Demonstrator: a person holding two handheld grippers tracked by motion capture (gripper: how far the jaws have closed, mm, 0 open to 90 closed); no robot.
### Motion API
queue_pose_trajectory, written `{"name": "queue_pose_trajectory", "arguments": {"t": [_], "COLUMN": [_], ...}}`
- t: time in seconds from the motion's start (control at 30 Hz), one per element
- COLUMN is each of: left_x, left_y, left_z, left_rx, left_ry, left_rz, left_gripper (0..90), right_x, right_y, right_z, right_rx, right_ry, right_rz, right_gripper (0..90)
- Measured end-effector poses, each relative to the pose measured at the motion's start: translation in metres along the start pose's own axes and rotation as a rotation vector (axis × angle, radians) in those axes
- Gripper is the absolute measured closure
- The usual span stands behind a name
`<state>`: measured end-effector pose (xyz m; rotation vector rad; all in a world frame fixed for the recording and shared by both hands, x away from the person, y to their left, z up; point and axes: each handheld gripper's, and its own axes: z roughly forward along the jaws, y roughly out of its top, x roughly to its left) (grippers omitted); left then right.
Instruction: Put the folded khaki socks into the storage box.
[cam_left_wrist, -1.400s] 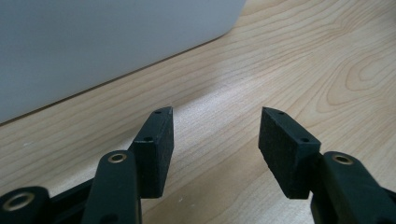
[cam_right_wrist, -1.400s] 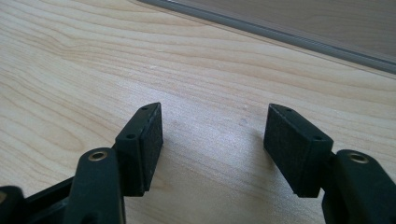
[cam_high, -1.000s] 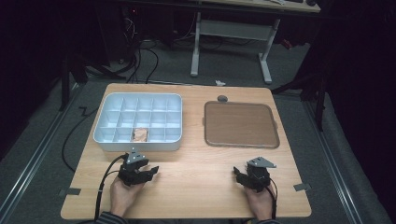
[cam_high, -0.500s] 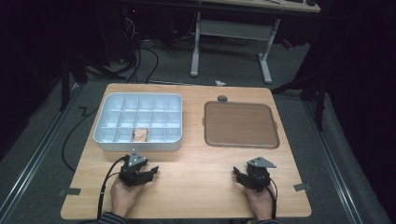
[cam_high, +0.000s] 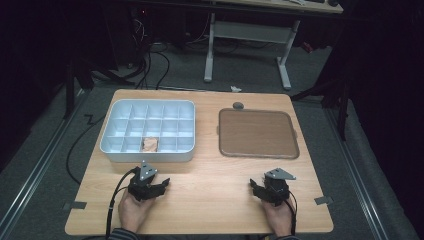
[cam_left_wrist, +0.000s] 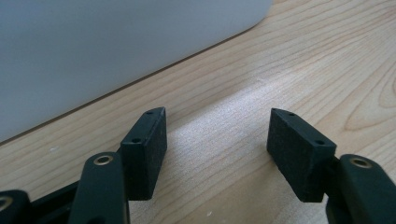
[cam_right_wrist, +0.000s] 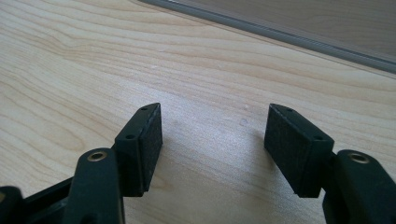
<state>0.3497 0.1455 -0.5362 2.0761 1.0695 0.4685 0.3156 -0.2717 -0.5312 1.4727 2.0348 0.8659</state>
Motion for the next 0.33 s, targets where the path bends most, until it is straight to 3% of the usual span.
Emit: {"name": "queue_pose_trajectory", "arguments": {"t": [0.33], "left_x": [0.0002], "left_y": [0.0], "left_z": [-0.0002], "left_rx": [0.002], "left_ry": [-0.002], "left_rz": [0.0], "left_gripper": [38.5], "right_x": [-0.0001], "right_y": [0.0], "right_z": [0.0001], "right_rx": [-0.001], "right_ry": [0.004], "right_rz": [-0.006], "right_gripper": [37.2]}}
